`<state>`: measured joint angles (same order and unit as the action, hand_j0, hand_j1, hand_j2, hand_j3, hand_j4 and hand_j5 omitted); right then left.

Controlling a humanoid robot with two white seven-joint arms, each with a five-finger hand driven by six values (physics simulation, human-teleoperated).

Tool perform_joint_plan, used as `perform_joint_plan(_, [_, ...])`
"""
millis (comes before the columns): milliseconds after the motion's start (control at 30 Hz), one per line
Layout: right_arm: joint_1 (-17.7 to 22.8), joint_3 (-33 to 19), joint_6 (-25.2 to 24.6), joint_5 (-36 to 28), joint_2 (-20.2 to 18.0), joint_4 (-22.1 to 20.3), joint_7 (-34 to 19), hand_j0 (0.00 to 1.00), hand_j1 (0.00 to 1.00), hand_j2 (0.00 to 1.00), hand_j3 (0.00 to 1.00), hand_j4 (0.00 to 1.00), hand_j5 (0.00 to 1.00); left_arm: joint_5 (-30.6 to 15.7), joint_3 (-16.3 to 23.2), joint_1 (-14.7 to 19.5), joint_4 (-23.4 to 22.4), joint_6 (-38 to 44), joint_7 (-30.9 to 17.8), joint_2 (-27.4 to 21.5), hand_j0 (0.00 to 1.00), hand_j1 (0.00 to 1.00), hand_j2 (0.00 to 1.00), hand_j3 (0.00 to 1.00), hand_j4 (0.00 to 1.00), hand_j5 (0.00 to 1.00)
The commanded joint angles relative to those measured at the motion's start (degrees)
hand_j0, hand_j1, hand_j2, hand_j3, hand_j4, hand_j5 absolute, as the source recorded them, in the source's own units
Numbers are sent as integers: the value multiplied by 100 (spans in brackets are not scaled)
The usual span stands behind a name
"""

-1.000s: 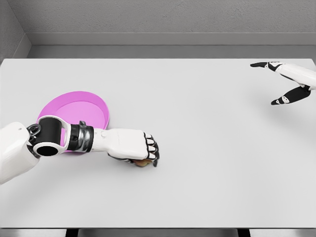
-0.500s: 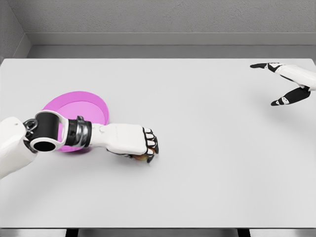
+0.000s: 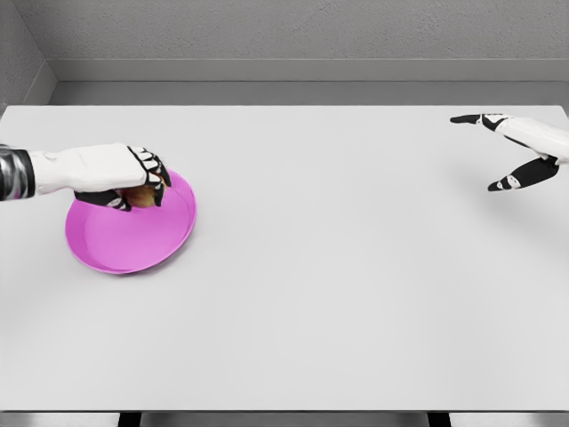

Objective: Put the apple on the plate with both arms

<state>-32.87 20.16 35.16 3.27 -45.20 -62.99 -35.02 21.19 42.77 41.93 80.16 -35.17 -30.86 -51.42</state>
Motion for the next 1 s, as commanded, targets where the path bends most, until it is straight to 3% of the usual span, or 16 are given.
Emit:
perform_joint_plan(0, [0, -3, -16, -37, -6, -3, 2, 100, 100, 100, 100, 100, 100, -45, -84, 0, -483, 17, -131, 1, 48, 48, 48, 48, 48, 48])
perform_joint_plan(133, [9, -3, -16, -37, -6, -3, 2, 100, 100, 100, 100, 100, 100, -63, -14, -35, -448, 17, -140, 80, 50, 50, 50, 50, 50, 50])
perform_joint_plan(200, [9, -3, -16, -37, -6, -3, 2, 100, 100, 100, 100, 100, 100, -80, -14, -35, -457, 17, -131, 132, 58, 58, 58, 58, 58, 58])
perform_joint_plan(300, [9, -3, -16, -37, -6, -3, 2, 100, 100, 100, 100, 100, 100, -116, -23, -26, -475, 17, -105, 132, 91, 91, 91, 91, 91, 91])
perform_joint_plan(367, [9, -3, -16, -37, 2, -3, 2, 100, 100, 100, 100, 100, 100, -116, -23, -35, -492, 17, -96, 168, 100, 100, 100, 100, 100, 100])
perform_joint_plan(600, [9, -3, -16, -37, -6, -3, 2, 100, 100, 100, 100, 100, 100, -221, -41, 9, -475, 17, -87, 168, 100, 100, 100, 100, 100, 100])
perform_joint_plan(667, [18, -3, -16, -37, -6, -3, 2, 100, 100, 100, 100, 100, 100, -590, -58, 105, -404, 17, -79, 168, 100, 100, 100, 100, 100, 100])
perform_joint_plan(800, [53, -3, -16, -37, -6, -3, 2, 100, 100, 100, 100, 100, 100, -792, -49, 782, -159, 17, -70, 1028, 100, 100, 100, 100, 100, 100])
perform_joint_plan(867, [53, -3, -16, -37, -6, -12, 2, 100, 100, 100, 100, 100, 100, -784, -14, 800, 333, 17, -78, 1485, 100, 100, 100, 100, 100, 100])
perform_joint_plan(933, [53, -3, -16, -37, -6, -12, 2, 100, 100, 100, 100, 100, 100, -792, 30, 765, 501, 17, -79, 1837, 100, 100, 100, 100, 100, 100])
perform_joint_plan(967, [53, -3, -16, -37, -6, -21, 2, 100, 100, 100, 100, 100, 100, -792, 240, 756, 519, 17, -78, 1916, 100, 100, 100, 100, 100, 100])
